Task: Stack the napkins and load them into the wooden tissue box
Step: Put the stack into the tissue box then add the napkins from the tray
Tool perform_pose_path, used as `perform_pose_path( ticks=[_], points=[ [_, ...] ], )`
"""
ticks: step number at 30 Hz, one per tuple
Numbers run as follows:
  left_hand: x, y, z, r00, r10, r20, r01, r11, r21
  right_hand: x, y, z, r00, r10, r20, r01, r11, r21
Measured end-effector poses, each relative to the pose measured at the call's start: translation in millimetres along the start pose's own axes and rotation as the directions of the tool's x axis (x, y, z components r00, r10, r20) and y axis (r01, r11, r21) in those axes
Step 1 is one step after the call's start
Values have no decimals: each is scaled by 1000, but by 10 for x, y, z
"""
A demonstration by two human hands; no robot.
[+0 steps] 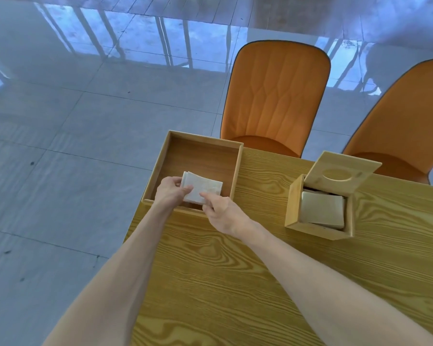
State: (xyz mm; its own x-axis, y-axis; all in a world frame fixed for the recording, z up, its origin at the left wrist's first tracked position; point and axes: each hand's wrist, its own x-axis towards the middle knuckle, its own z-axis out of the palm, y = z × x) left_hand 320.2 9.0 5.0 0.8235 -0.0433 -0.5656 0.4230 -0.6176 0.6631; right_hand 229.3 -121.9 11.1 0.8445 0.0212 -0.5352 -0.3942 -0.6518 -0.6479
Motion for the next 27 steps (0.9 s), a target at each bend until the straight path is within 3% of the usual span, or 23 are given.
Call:
perform_pose_path(
  ticks=[3,6,8,10,13,16,19,24,27],
  points=[
    [-17,-10,-83,998,26,63,-19,993,-112,-64,45,-45,974,-52,-219,76,992,101],
    [-68,-6,-176,989,95,115,-73,981,-181,-122,100,-105,877,-24,-480,126,975,181],
    [-121,12,-220,981,136,138,-106,973,-206,-161,138,-164,828,7,-561,131,970,205],
    [-196,51,-251,972,161,171,-121,967,-223,-217,165,-242,834,55,-548,113,957,268],
    [-352,161,-248,943,193,272,-115,954,-277,-344,202,-393,900,111,-421,94,894,438],
    [-520,304,-174,907,229,354,-103,934,-342,-546,258,-564,965,103,-242,95,722,686],
    [-659,446,-10,864,278,420,-98,910,-402,-760,423,-706,987,46,-151,92,611,786],
    [-910,688,463,796,320,514,-94,904,-417,-1095,787,-874,959,131,-252,154,506,849],
    [-1065,819,823,813,289,506,-101,925,-366,-1307,1025,-980,891,247,-381,207,527,824]
  ],
)
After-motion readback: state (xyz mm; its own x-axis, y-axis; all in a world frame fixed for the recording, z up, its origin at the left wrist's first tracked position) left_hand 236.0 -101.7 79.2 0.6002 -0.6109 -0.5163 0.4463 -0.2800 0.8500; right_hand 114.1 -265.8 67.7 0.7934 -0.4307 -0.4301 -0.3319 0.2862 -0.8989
